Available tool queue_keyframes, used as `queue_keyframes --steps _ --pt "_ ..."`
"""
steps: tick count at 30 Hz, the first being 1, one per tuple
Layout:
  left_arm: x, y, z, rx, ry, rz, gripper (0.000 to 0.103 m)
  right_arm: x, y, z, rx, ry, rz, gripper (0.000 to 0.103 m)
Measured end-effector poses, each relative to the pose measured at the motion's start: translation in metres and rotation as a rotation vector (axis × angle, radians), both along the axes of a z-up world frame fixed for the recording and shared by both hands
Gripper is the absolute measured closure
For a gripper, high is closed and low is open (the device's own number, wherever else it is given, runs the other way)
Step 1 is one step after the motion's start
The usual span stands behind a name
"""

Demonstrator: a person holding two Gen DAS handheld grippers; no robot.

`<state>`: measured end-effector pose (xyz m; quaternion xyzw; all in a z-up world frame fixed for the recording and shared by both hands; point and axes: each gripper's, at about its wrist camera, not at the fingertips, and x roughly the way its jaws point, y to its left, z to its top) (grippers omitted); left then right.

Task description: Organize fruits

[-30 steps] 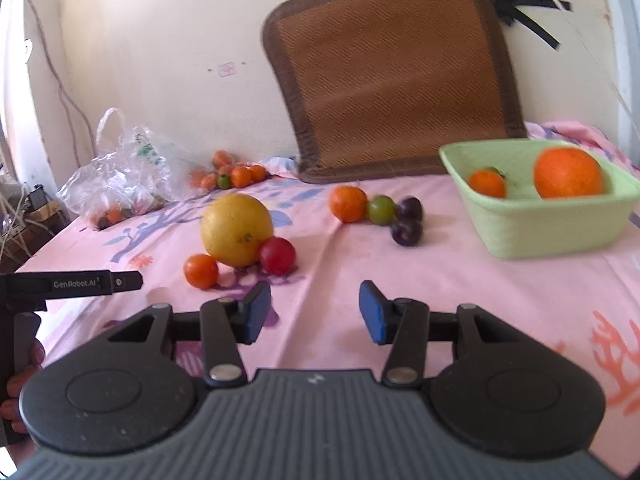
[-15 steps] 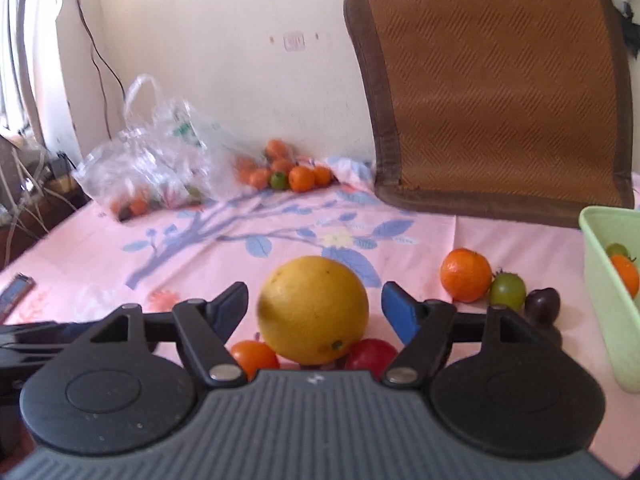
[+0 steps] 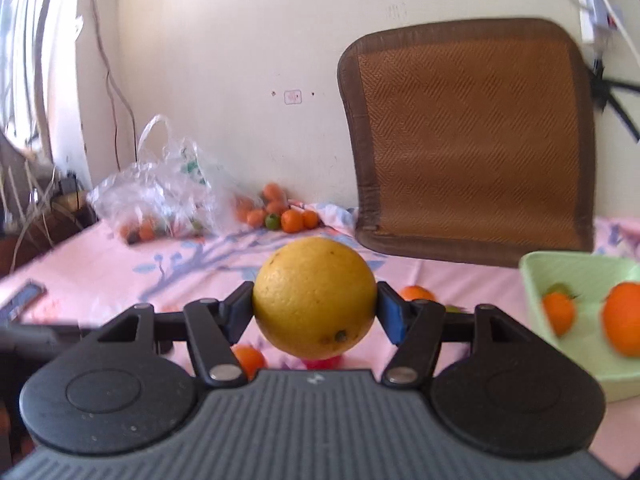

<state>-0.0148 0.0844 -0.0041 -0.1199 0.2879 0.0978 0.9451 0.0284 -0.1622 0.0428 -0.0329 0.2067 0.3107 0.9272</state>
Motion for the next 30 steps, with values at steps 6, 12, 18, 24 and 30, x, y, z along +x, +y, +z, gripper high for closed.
queue_keyframes --steps 6,12,18,24,30 --pt "0.002 -0.006 0.000 0.043 0.019 0.002 0.047 -0.007 -0.032 -0.019 -0.272 0.060 0.004 0.037" --pt "0.003 -0.010 0.000 0.074 0.033 0.009 0.046 -0.008 -0.025 -0.037 -0.426 0.055 0.006 0.036" --pt "0.004 -0.013 -0.001 0.101 0.047 0.016 0.044 -0.015 -0.015 -0.041 -0.391 -0.047 0.015 0.029" --pt "0.007 -0.018 -0.002 0.138 0.066 0.019 0.043 -0.024 -0.028 -0.038 -0.303 -0.105 0.004 0.027" --pt "0.010 -0.022 -0.002 0.165 0.083 0.026 0.040 -0.028 -0.054 -0.038 -0.165 -0.066 -0.052 0.027"
